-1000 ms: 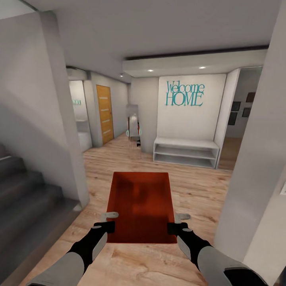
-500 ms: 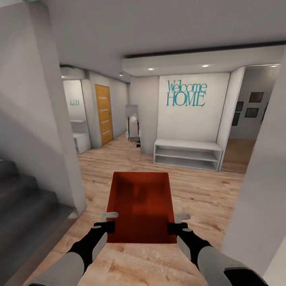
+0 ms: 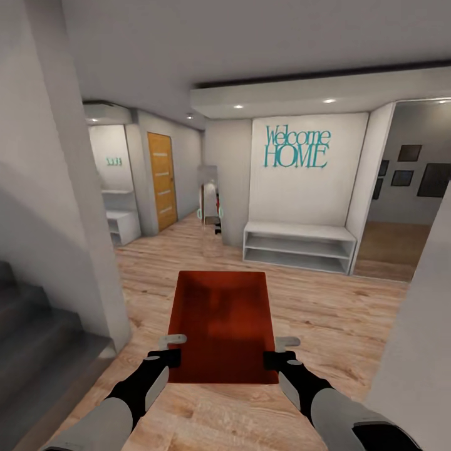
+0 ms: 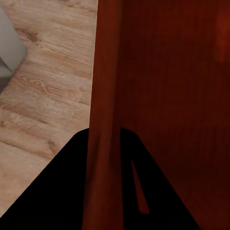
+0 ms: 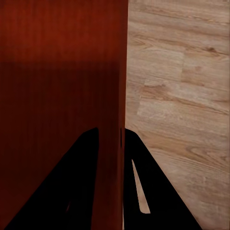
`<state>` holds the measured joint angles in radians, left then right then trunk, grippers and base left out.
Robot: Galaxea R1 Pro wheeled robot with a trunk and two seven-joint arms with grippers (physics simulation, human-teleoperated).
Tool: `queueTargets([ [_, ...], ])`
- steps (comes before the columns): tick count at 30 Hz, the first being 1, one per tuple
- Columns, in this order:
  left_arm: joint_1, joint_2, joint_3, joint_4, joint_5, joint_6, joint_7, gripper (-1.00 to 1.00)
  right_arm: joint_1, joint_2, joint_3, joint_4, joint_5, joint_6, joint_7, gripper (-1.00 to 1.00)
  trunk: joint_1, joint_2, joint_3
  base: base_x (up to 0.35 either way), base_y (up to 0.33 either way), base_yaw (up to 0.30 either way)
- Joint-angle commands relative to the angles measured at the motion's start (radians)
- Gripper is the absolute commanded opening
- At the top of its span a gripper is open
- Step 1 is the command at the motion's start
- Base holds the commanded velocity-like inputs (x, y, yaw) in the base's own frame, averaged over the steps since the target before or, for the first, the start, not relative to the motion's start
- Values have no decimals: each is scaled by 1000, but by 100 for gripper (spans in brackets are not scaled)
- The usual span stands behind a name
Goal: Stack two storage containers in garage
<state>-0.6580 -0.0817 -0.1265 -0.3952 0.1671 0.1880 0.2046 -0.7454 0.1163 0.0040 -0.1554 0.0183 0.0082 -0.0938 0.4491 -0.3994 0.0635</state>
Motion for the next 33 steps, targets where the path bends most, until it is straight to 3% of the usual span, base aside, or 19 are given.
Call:
queueTargets([
  [1, 0, 0, 11, 1, 2, 7, 10, -100, 0, 0, -16, -4, 17, -7, -2, -100, 1, -1, 0, 322, 0, 0],
  [33, 0, 0, 13, 1, 2, 7, 10, -100, 0, 0, -16, -4, 18, -6, -1, -100, 1, -1, 0, 322, 0, 0],
])
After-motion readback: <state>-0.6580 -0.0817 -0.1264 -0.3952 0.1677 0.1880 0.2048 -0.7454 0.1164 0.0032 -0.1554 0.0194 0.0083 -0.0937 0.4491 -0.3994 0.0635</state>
